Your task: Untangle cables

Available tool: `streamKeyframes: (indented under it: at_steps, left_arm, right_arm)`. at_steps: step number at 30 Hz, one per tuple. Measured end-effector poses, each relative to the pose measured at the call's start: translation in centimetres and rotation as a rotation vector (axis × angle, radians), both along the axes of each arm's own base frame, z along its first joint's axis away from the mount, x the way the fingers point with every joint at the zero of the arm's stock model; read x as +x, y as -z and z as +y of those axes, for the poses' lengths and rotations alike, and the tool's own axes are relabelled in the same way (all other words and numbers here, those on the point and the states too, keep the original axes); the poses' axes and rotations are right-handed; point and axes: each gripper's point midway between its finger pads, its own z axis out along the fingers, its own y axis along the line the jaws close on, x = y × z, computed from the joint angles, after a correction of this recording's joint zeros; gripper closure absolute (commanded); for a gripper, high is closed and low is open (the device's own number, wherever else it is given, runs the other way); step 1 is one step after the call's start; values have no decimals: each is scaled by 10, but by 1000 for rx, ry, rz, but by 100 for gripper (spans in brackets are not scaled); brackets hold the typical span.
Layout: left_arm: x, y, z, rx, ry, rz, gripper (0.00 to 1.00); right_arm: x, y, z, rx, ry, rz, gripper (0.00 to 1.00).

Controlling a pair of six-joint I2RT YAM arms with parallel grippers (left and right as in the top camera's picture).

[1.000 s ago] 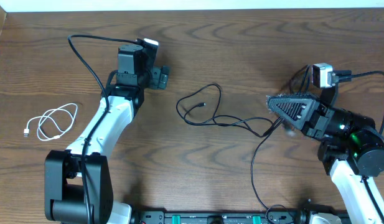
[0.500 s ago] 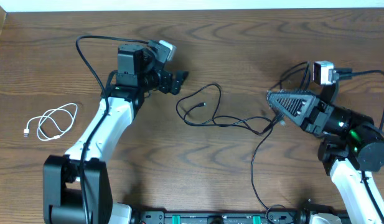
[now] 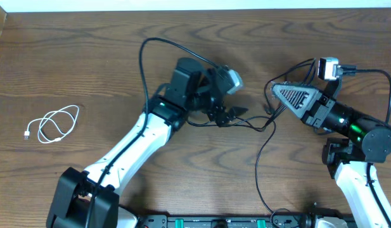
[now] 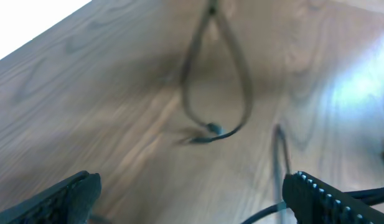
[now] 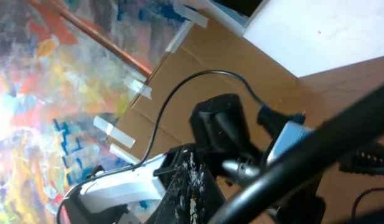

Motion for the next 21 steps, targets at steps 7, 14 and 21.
streamKeyframes:
  at_steps: [7, 14, 21]
  left_arm:
    - [-21, -6, -14, -38, 123, -15, 2]
    - [-53, -23, -23, -146, 316, 7, 2]
    - [-76, -41, -29, -237, 465, -25, 2]
  right_arm:
    - [5, 2, -3, -12, 33, -26, 99]
    - [17, 4, -16, -11, 100, -37, 99]
    - [19, 1, -19, 1, 112, -38, 99]
